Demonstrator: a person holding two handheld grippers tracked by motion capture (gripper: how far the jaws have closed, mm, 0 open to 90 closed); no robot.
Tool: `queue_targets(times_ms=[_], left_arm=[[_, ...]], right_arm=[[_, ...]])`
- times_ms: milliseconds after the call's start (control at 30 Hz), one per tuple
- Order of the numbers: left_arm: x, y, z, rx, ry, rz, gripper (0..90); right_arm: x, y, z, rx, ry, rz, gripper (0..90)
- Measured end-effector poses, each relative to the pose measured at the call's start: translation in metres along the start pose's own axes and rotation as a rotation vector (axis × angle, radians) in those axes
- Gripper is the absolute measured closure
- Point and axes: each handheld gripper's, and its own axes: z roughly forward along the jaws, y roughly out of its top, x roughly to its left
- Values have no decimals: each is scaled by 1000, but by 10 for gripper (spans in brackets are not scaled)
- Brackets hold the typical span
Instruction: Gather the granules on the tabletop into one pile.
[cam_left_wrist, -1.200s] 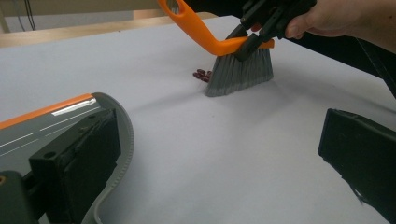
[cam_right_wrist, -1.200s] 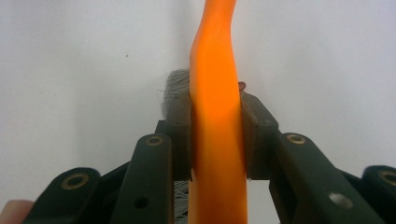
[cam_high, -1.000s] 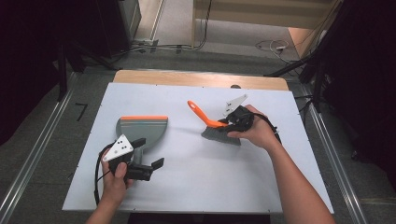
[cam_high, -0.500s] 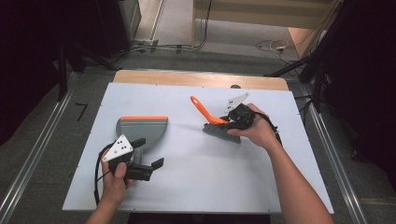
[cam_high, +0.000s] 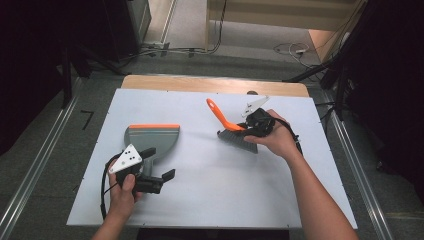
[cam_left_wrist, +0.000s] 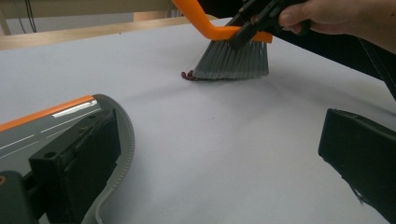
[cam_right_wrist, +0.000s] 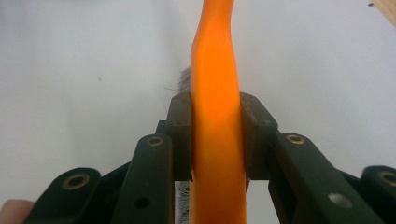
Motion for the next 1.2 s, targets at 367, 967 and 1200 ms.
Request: queue_targets(times_ms=[367,967,1200], left_arm=[[-1,0,0,1,1,2,0],[0,0,-1,3,-5,4,0],[-1,0,0,1,-6,2,0]], right_arm=[[25,39,1,-91,-26,303,678],[-5,7,36,-10,-84,734,675],[-10,-9,28,-23,-98,765,673]])
